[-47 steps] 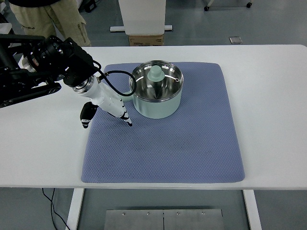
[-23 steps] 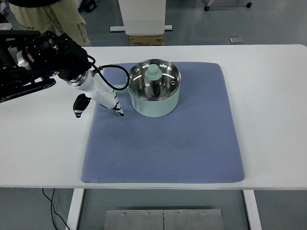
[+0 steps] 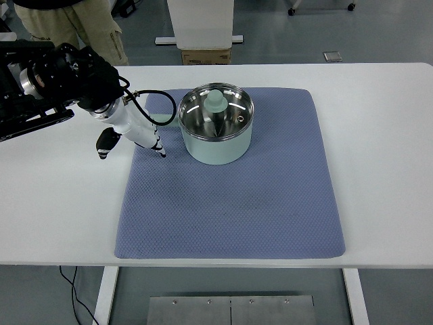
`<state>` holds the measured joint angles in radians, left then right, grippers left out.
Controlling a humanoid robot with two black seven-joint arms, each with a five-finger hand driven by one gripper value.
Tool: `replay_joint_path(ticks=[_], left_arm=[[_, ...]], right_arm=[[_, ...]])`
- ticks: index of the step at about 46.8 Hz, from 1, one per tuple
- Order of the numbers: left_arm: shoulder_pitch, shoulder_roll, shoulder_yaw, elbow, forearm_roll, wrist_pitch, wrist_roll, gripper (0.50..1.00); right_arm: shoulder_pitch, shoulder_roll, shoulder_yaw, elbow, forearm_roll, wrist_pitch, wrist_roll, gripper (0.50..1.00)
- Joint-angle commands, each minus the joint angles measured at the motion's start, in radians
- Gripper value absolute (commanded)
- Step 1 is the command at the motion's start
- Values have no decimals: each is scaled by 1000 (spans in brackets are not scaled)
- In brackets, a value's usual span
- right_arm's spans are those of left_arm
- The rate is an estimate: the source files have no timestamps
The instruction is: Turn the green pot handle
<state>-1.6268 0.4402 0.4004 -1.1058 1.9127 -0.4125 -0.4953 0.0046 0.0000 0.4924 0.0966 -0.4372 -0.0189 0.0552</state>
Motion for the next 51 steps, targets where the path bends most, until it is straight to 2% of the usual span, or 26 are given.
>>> replay_joint_path(ticks=[1, 24, 36, 51], left_arm=[[1, 0, 0, -3, -6, 0, -2, 1000], [-1, 0, -11, -111, -191, -43, -32, 1000], [7, -6, -100, -166, -474, -101, -29, 1000], [22, -11, -216, -154, -828, -80, -19, 1000]], right_arm=[[0, 0, 0, 0, 0, -1, 0, 1000], [0, 0, 0, 0, 0, 1, 0, 1000], [0, 0, 0, 0, 0, -1, 0, 1000], [0, 0, 0, 0, 0, 0, 0, 1000]])
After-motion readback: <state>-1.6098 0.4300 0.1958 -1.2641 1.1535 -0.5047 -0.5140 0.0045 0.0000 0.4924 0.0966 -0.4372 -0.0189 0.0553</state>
